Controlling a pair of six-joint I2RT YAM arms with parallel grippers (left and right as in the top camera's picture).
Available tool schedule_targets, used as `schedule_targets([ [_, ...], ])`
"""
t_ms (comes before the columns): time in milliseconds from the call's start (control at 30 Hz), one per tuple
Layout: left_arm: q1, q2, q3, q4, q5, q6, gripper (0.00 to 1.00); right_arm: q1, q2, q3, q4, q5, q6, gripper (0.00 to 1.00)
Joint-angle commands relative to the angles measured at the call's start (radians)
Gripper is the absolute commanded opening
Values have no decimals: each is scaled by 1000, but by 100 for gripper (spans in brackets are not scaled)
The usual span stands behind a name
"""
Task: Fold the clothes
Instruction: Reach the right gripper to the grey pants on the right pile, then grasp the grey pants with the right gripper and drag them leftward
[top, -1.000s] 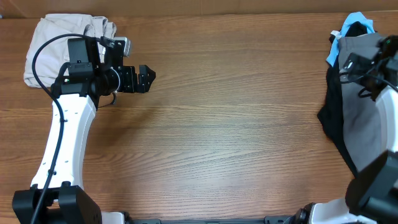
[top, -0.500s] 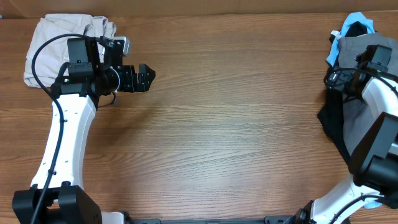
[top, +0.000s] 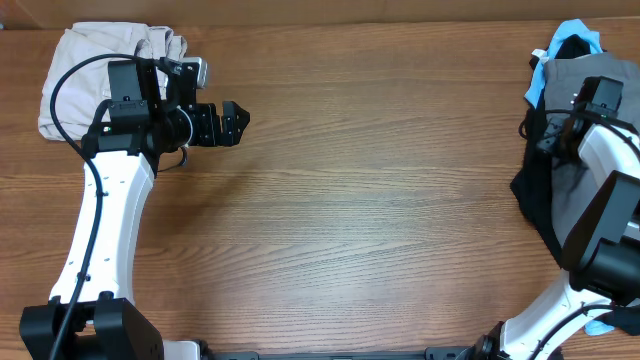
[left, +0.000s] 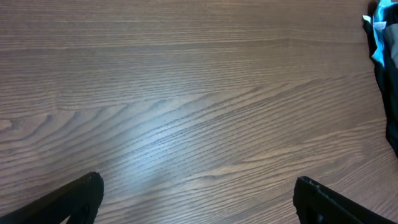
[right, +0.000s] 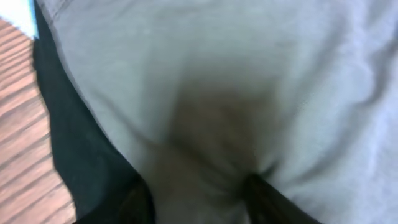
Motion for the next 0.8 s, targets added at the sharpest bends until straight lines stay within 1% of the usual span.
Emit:
schedule_targets([
  [0, -8, 0, 26, 4, 11, -6, 100, -27, 16, 21, 2, 24, 25, 43],
  [100, -8, 0, 26, 4, 11, -6, 100, -40, 16, 21, 3, 23, 53, 35],
  [300, -8, 0, 26, 17, 11, -6, 99, -42, -4, 22, -14, -1, 54, 18],
  [400, -8, 0, 26, 29, 11, -6, 95, -42, -38, 22, -30, -64, 53, 5],
  [433, -8, 0, 26, 32, 12, -6, 91, -42, -54, 22, -38, -90, 53, 4],
  [533, -8, 0, 26, 43, 12, -6, 79, -42, -123, 27, -85, -217, 53, 4],
  [600, -6, 0, 26, 58, 12, -6, 69, -39, -169, 42, -130, -319, 53, 4],
  [633, -6, 0, 27, 68, 12, -7, 61, -35, -194, 53, -161, -373, 53, 4],
  [667, -6, 0, 27, 75, 12, -6, 56, -30, -214, 63, -189, -412, 53, 4],
  [700, -6, 0, 28, 84, 13, -7, 49, -18, -236, 75, -220, -444, 52, 4],
  [767, -6, -1, 30, 95, 12, -7, 40, 15, -269, 89, -266, -479, 52, 4],
])
